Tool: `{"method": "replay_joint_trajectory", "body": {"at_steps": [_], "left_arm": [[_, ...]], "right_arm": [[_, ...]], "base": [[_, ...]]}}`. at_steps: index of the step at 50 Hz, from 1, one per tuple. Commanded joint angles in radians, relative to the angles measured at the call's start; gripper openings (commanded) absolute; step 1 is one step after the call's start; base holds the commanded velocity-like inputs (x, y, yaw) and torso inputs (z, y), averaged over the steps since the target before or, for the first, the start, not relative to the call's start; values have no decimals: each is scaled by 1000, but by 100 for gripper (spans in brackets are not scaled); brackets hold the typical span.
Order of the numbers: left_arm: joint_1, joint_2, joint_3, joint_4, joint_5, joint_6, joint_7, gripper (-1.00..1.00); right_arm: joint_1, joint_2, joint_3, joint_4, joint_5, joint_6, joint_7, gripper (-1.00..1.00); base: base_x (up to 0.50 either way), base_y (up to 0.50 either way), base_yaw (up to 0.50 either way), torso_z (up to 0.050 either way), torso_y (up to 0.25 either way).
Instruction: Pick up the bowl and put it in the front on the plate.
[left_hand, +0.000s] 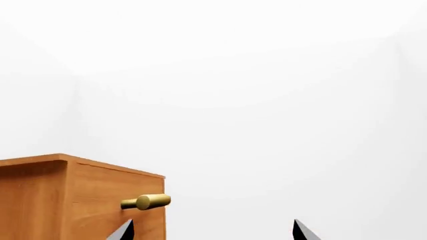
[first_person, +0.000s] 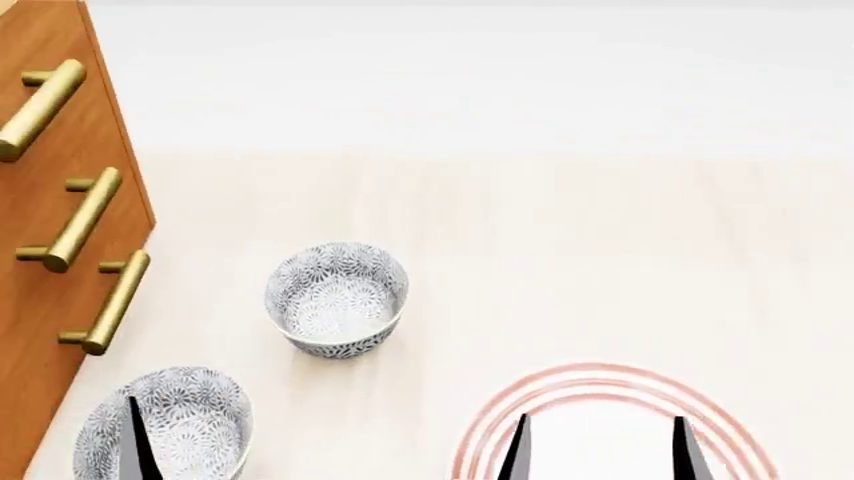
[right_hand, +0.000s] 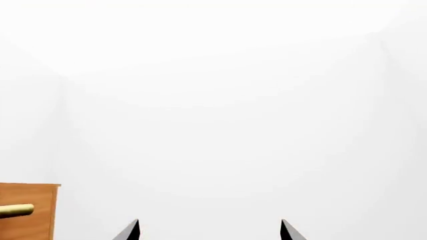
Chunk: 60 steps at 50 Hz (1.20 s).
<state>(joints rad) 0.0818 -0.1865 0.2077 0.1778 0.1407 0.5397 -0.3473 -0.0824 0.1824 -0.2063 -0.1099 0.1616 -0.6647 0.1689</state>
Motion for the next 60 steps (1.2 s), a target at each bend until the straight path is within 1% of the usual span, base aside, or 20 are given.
{"method": "replay_joint_trajectory", "body": {"at_steps": [1, 9, 19, 39, 60], "left_arm": [[-2, 8, -16, -3, 17, 3, 4, 100], [-5, 2, -9, -11, 10, 2, 0, 100], [-10, -6, 6, -7, -16, -23, 10, 100], [-14, -13, 14, 4, -5, -74, -2, 100], [-18, -23, 25, -2, -11, -79, -14, 100]], "right_arm": [[5, -11, 13, 9, -17, -4, -12, 100], [7, -7, 7, 10, -18, 4, -6, 100], [11, -3, 7, 16, 1, 22, 7, 100], [16, 7, -4, 11, 8, 41, 21, 100], [19, 16, -16, 17, 11, 45, 32, 100]], "base": [[0, 500, 0, 0, 0], [0, 500, 0, 0, 0], [0, 0, 0, 0, 0], [0, 0, 0, 0, 0], [0, 0, 0, 6, -154]]}}
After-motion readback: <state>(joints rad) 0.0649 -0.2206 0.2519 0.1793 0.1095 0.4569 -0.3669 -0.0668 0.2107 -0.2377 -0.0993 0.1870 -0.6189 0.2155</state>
